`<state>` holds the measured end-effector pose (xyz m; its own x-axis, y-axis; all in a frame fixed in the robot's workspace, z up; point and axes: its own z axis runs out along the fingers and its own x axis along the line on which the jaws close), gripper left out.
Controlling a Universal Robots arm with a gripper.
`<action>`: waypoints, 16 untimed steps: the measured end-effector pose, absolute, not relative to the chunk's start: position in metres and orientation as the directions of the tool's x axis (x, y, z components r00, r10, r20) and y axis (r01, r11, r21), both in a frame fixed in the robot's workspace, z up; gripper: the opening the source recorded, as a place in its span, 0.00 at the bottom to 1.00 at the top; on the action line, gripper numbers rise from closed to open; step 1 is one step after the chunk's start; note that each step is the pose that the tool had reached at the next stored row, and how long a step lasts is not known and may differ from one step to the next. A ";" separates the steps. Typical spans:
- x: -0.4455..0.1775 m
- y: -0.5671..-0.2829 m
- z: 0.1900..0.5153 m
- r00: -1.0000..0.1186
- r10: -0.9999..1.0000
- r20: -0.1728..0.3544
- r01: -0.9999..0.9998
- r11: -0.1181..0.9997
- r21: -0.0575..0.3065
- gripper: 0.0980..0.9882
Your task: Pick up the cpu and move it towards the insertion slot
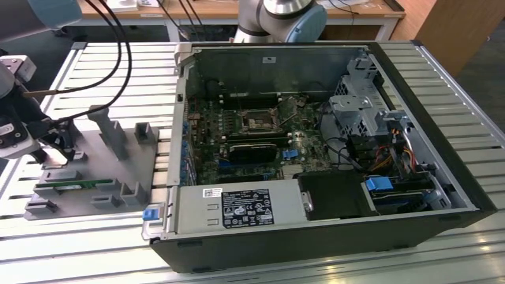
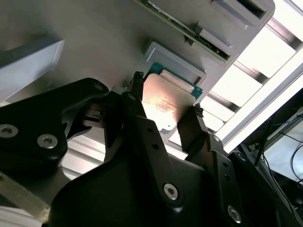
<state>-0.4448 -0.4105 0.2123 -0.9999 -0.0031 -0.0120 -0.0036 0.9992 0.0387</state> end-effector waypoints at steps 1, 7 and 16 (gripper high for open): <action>-0.445 -0.410 0.213 -1.000 -0.003 -0.012 -0.004 0.999 0.039 0.49; -0.445 -0.410 0.218 -1.000 -0.003 -0.012 -0.004 0.999 0.039 0.49; -0.445 -0.410 0.224 -1.000 -0.003 -0.012 -0.004 0.999 0.039 0.49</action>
